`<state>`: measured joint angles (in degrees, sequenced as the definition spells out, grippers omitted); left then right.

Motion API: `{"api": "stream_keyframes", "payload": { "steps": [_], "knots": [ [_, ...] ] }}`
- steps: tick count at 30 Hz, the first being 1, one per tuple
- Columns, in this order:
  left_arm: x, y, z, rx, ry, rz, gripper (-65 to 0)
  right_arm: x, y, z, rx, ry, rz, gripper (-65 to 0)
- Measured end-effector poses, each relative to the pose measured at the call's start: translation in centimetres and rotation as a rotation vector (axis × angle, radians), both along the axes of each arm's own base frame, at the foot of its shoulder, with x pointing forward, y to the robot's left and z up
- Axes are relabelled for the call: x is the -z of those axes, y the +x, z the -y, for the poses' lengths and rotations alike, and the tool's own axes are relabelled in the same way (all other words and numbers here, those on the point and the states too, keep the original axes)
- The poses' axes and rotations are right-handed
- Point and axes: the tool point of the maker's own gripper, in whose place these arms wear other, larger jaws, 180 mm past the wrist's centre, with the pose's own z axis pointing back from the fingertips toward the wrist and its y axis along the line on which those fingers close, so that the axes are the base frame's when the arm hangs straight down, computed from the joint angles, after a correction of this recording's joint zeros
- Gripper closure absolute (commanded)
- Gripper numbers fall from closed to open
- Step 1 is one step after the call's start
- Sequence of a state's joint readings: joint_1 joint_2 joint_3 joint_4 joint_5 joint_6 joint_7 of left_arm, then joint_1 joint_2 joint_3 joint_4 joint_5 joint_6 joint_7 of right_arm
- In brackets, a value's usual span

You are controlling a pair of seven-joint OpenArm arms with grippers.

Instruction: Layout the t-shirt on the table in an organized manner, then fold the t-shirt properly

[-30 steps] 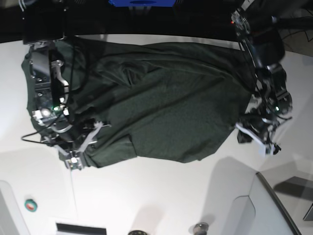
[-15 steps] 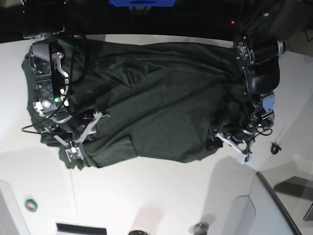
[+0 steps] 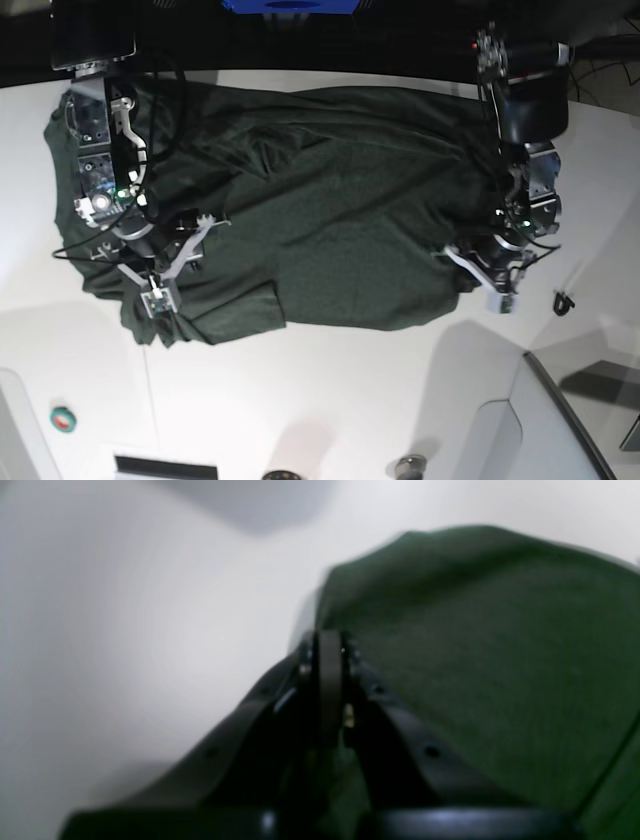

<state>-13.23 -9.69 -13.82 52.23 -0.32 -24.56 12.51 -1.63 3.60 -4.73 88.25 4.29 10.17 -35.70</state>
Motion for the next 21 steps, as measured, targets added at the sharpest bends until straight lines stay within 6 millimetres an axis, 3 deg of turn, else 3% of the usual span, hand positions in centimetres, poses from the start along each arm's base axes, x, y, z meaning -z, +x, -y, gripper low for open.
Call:
{"api": "stream_keyframes", "payload": {
  "steps": [6,14,17,21],
  "knots": [
    [-1.9,-1.4,4.2,0.177,0.246,0.083,0.0,0.1,0.1,0.2,-0.001,-0.007,-0.001,-22.2],
    [1.4,-7.2,9.6,0.515,0.562,0.039,0.0,0.1,0.1,0.2,0.000,-0.005,-0.002,-22.2],
    [2.8,-9.3,10.2,0.570,0.592,0.004,0.0,0.1,0.1,0.1,0.000,-0.004,-0.001,-22.2],
    [3.0,-9.7,9.7,0.560,0.591,-0.003,0.0,0.1,0.1,0.1,0.000,-0.004,-0.001,-22.2]
  ]
}}
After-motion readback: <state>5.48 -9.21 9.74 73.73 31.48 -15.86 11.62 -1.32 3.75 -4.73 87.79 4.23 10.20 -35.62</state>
